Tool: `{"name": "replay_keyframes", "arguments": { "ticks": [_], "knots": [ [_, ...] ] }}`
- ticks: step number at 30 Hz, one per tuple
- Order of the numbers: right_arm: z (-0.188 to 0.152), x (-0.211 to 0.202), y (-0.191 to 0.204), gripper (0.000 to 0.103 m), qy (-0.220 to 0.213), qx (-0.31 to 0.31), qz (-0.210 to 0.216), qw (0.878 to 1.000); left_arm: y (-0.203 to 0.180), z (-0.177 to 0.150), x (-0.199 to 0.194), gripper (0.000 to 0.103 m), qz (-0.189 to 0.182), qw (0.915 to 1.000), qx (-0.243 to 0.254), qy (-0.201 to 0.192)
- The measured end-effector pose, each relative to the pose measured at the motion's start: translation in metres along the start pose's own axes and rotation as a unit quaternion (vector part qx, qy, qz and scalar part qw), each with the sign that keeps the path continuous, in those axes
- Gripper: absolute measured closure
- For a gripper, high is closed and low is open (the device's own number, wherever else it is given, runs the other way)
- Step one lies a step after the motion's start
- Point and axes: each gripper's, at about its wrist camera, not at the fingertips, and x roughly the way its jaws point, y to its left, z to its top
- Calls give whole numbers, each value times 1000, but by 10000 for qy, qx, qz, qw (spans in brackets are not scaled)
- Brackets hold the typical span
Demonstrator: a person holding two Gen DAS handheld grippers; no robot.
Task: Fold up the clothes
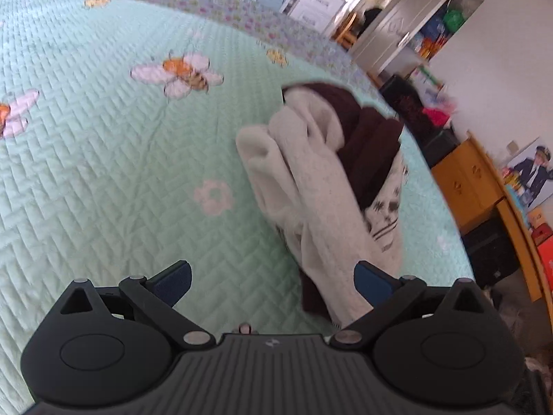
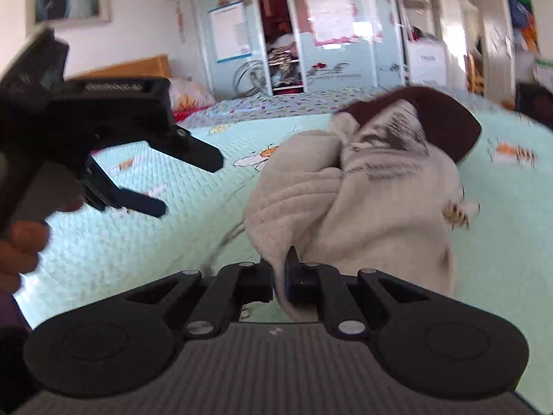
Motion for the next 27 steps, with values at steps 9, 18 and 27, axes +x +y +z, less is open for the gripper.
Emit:
{"name": "replay_keyframes", "arguments": {
  "ticks": [9,18,27],
  "knots": [
    [3,-29,-8,93,-194,150,26,9997,-12,5,48,0,-611,9954,-642,366],
    [-4,-22,-2,93,-151,-327,-98,9993,-34,16,72,17,-598,9963,-400,465],
    [11,-49,-25,86,-83,340,20,9994,-54,-7,55,71,-511,9972,525,-118]
  ]
}}
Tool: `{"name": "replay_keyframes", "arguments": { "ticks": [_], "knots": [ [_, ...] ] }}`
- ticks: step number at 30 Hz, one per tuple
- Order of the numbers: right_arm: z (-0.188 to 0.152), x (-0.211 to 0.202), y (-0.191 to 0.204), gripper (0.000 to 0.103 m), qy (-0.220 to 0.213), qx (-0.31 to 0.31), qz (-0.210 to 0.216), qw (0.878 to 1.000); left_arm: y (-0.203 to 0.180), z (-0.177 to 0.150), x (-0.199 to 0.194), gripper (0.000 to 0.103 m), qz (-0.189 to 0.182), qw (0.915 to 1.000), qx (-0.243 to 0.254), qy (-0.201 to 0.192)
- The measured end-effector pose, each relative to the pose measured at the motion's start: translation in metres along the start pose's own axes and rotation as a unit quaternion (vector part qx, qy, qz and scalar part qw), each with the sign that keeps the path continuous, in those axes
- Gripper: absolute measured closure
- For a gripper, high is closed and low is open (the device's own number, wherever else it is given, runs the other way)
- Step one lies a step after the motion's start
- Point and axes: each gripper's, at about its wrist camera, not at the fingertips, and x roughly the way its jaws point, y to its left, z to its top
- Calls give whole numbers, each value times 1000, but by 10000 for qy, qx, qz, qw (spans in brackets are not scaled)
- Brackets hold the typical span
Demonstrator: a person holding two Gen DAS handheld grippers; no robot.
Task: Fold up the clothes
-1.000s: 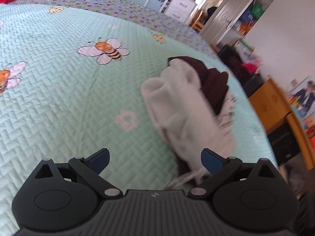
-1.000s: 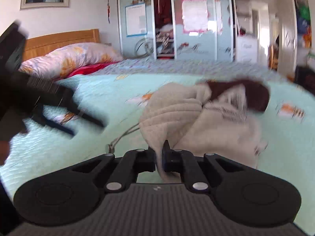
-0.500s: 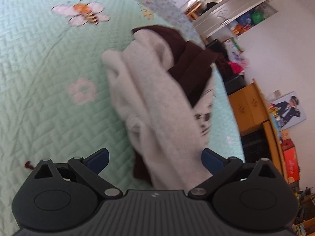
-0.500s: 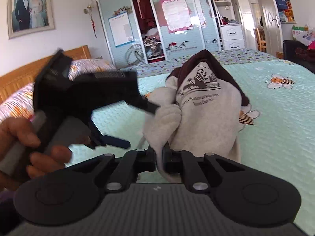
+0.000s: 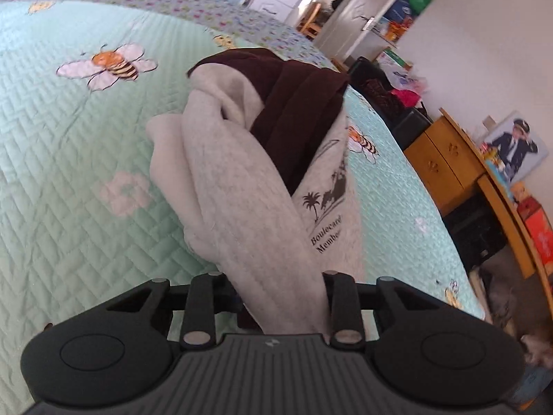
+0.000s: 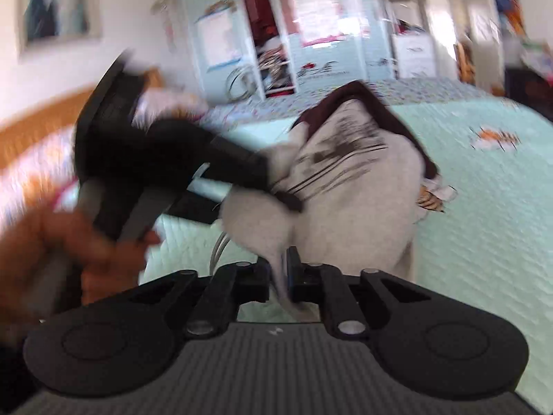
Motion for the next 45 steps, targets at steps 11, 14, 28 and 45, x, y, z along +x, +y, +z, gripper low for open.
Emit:
{"name": "replay_keyframes", "arguments": {
  "ticks": [11,14,28,45],
  "knots": [
    [112,-10,18,65,563,-869,998,9896,18,5,22,71,228,9997,22,105],
    [120,-21,21,63,130,-711,656,9952,16,-5,23,71,189,9995,235,104],
    [162,211,0,52,896,-605,-1256,9862,11,-15,19,68,450,9971,612,107],
    [74,-76,-133,90,-1621,1759,-2208,9455,-23,-39,19,57,309,9911,1179,536]
  ]
}}
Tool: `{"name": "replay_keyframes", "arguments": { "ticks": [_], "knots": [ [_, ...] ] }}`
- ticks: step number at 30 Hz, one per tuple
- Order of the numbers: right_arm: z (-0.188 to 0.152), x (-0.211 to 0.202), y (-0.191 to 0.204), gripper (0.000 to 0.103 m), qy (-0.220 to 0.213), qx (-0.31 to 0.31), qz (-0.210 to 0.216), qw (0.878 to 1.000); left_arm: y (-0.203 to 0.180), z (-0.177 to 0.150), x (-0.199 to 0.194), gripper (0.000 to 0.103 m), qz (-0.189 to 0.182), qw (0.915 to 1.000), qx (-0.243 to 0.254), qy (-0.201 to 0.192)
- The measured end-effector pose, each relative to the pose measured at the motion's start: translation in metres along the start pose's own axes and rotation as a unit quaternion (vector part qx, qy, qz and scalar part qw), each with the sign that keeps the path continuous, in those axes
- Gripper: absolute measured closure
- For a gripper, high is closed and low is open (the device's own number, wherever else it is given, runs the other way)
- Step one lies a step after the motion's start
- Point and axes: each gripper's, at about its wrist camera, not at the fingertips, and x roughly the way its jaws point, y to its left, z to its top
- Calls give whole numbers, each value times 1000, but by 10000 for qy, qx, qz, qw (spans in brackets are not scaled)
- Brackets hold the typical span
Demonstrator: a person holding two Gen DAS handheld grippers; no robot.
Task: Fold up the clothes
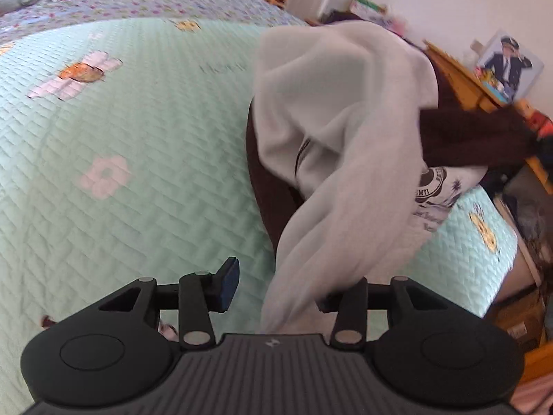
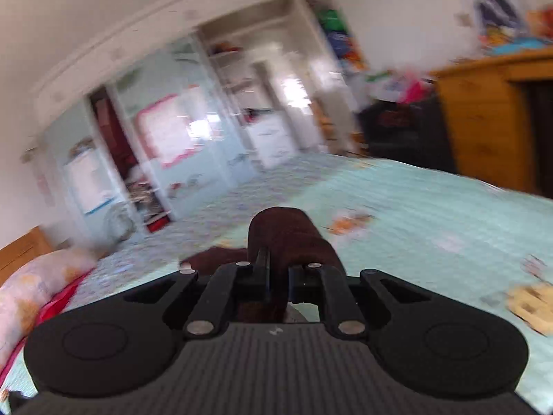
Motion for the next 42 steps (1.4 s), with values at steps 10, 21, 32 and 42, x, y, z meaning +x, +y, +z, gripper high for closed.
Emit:
{"name": "replay_keyframes", "arguments": {
  "ticks": [10,21,32,42],
  "knots": [
    [-64,9,-59,90,779,240,-487,9955,-37,-5,-48,50,-723,9963,296,-355],
    [-103,5,-68,90,1067,198,-240,9938,-111,81,0,32,-574,9940,714,-598],
    [-75,-8,-59,92,168,98,95,9998,-60,137,1,93,372,9885,56,-1467],
    [-29,-17,-76,92,-10,770,58,9970,1,56,-78,92,686,9873,-385,-1382]
  ]
}}
